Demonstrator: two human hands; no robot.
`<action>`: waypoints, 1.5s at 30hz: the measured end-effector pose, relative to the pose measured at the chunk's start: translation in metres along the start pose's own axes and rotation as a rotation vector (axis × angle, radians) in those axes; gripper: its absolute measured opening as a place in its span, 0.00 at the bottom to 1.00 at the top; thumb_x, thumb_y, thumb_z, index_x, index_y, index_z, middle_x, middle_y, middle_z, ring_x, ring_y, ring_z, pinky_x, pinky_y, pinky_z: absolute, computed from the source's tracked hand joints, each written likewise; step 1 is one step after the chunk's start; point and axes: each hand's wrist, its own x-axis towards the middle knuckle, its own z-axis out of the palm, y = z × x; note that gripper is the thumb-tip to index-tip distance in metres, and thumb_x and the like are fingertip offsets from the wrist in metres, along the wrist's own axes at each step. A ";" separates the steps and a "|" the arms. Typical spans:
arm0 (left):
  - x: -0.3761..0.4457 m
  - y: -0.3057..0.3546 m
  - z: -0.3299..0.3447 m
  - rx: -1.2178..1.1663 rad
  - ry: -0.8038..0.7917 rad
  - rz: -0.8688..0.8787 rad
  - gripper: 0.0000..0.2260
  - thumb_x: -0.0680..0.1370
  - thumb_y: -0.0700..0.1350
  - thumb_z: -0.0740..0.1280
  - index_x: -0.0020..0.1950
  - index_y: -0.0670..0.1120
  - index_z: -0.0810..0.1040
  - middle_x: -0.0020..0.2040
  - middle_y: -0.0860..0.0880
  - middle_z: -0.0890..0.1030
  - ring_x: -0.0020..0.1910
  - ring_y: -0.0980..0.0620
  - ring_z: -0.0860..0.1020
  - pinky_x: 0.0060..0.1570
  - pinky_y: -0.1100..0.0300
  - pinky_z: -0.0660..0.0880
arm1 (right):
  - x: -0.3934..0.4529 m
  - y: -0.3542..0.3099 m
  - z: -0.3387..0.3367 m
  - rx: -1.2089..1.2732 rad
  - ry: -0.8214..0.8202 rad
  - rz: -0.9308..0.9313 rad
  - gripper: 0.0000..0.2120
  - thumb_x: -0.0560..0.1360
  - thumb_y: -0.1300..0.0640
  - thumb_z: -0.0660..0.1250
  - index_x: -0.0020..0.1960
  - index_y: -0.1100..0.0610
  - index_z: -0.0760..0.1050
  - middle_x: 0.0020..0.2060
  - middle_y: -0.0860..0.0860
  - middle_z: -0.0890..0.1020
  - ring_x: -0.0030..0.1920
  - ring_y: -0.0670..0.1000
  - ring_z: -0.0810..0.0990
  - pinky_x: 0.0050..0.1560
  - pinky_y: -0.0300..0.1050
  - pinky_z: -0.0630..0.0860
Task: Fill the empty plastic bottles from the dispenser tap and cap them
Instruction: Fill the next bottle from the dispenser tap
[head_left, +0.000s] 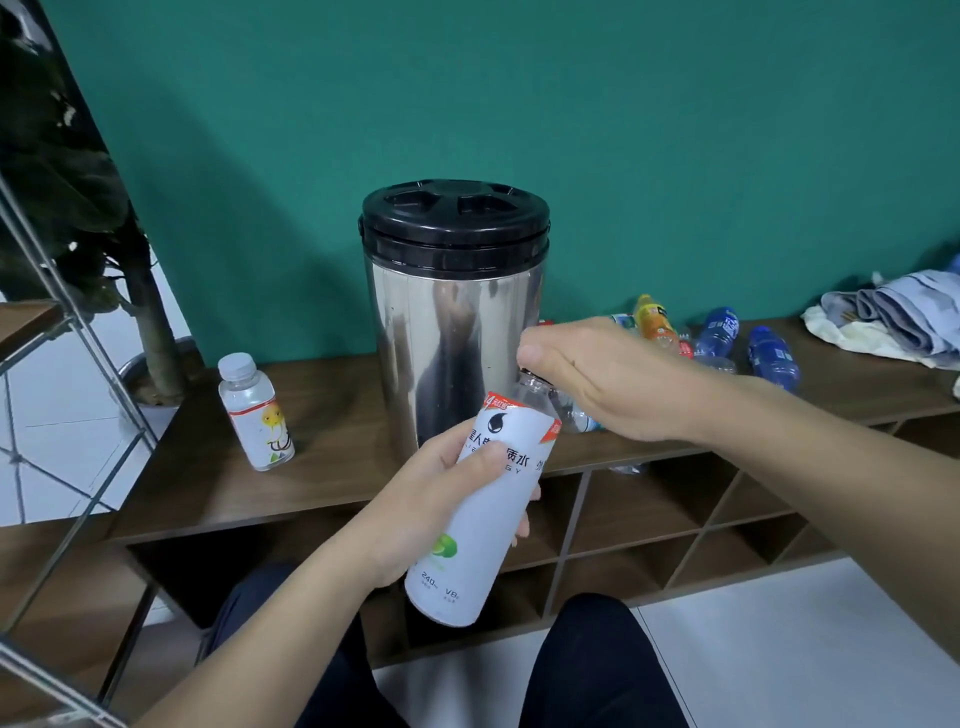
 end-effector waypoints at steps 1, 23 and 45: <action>-0.001 -0.005 -0.002 -0.062 -0.035 -0.011 0.31 0.80 0.65 0.75 0.69 0.41 0.78 0.58 0.33 0.83 0.47 0.36 0.82 0.52 0.40 0.79 | 0.000 0.002 0.003 0.029 -0.011 -0.011 0.22 0.92 0.45 0.48 0.46 0.54 0.69 0.39 0.50 0.73 0.42 0.52 0.73 0.46 0.52 0.71; -0.003 -0.105 -0.007 0.401 0.134 -0.040 0.22 0.81 0.54 0.80 0.72 0.58 0.76 0.60 0.54 0.86 0.59 0.50 0.85 0.60 0.47 0.84 | -0.057 0.020 0.090 0.422 -0.094 0.301 0.11 0.83 0.53 0.75 0.65 0.45 0.85 0.48 0.38 0.85 0.49 0.43 0.83 0.51 0.38 0.81; 0.021 -0.184 -0.047 0.472 0.058 -0.184 0.25 0.72 0.42 0.79 0.67 0.55 0.77 0.58 0.50 0.85 0.60 0.46 0.85 0.66 0.34 0.80 | -0.075 0.024 0.199 0.562 -0.074 0.342 0.25 0.83 0.63 0.74 0.77 0.46 0.79 0.56 0.35 0.83 0.43 0.48 0.81 0.50 0.35 0.77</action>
